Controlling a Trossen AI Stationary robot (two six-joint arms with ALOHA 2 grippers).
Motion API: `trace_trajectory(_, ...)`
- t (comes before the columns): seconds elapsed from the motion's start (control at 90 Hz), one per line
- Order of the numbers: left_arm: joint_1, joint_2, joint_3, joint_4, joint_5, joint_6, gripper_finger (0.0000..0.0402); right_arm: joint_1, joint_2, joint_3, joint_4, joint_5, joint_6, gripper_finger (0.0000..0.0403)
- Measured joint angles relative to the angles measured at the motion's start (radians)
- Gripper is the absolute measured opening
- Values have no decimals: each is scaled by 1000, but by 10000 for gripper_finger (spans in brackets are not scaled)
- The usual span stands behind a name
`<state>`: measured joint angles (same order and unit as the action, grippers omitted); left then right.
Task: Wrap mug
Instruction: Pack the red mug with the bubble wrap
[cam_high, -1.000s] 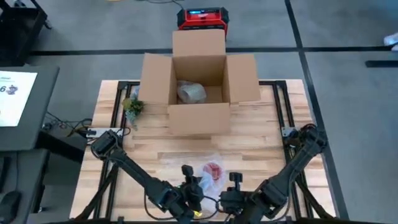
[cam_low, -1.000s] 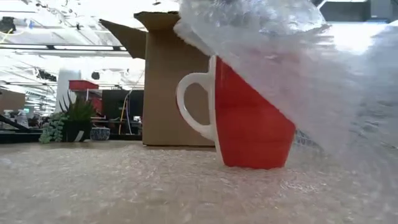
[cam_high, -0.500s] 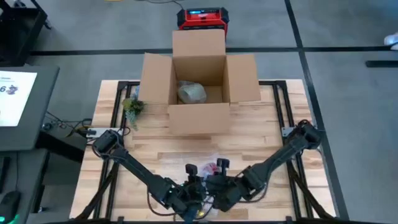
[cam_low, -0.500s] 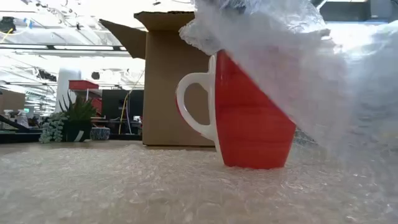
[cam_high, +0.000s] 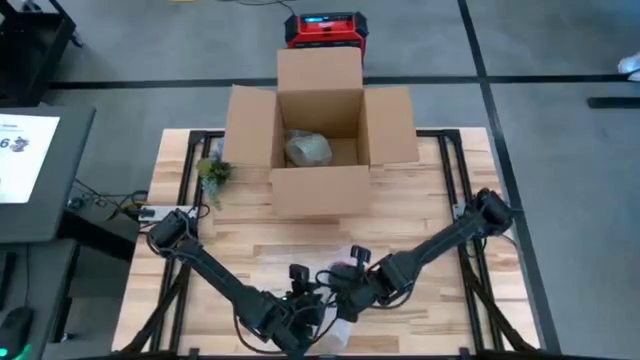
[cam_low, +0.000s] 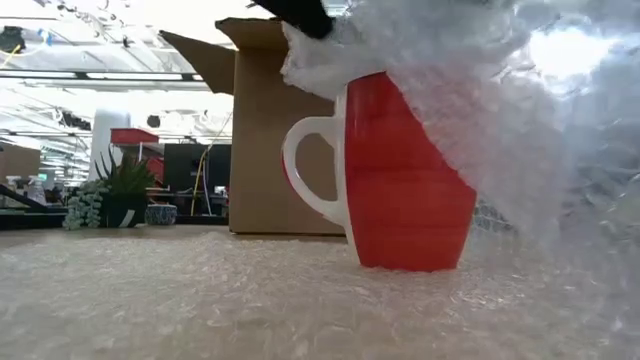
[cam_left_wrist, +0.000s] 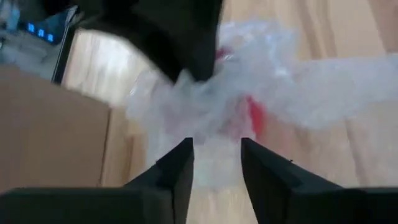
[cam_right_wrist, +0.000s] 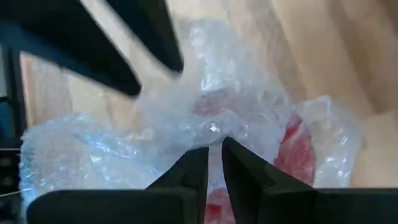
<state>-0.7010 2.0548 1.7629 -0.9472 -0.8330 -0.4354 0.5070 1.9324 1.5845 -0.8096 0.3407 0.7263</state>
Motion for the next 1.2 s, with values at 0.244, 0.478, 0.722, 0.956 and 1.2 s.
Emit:
trace_trajectory(0.244,-51,1,52,-250,19,-250,118,-61,12,3,14,-134,-22,38)
trace_trajectory(0.478,-77,5,48,-357,39,-396,118,-104,81,5,73,-216,-69,38)
trace_trajectory(0.722,-80,5,48,-317,4,-356,118,-100,62,23,56,-220,-98,38)
trace_trajectory(0.956,-82,3,50,-297,-14,-341,118,-62,-32,22,23,-206,-110,38)
trace_trajectory(1.2,-83,2,51,-256,-14,-161,118,-31,-58,-8,-17,-150,-50,38)
